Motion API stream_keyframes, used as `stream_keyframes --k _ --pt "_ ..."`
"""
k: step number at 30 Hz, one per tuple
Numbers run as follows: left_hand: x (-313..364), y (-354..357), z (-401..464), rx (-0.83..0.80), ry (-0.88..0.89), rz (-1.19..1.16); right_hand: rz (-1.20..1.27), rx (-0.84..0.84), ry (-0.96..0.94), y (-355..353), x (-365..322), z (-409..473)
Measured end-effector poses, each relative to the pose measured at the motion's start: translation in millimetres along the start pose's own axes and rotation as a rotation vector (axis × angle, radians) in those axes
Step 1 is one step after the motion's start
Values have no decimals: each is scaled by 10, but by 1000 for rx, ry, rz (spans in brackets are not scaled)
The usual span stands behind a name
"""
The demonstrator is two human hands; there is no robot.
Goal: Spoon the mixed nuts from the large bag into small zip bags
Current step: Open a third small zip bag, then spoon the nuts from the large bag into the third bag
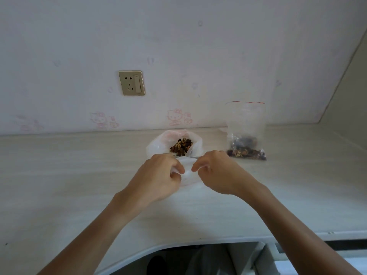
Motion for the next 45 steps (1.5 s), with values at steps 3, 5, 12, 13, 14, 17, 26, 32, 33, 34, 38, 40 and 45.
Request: stream_keyframes --k 3,5,12,13,14,17,26,32,33,34,38,40,45 --pt "-53 197 60 -114 -24 42 -70 -42 19 99 40 43" --pt "-95 303 95 -183 -30 77 -213 -43 -30 152 32 64" --pt "-203 549 95 -337 13 230 -381 -228 -51 425 274 84" --pt "-229 576 87 -352 9 209 -359 -241 -50 440 298 95" --pt "-255 597 82 -358 4 187 -339 -247 -47 453 321 110" --pt "-343 646 59 -347 -18 85 -336 -233 -66 476 372 142" --pt "-432 597 -61 -93 6 -246 -200 -183 -47 478 497 108" --pt "-562 322 -94 218 -79 -565 596 -36 83 215 598 87" --pt "-578 285 -92 246 -90 -578 656 17 100 172 636 91" --pt "-591 257 -83 255 -95 -586 669 79 114 117 684 101" --pt "-651 162 11 247 -107 -609 557 304 129 -135 838 193" --pt "-675 96 79 262 -116 -621 392 418 87 -284 838 262" --pt "-704 -73 302 306 -108 -599 3 262 202 -198 969 606"
Point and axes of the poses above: each hand's wrist, its own z-axis towards the middle knuckle, its own y-axis out of the palm, x = y × z, the point moved 10 cm from there along z, towards the middle knuckle, and after that the axes turned 13 degrees about z, right-handed, at the moved point
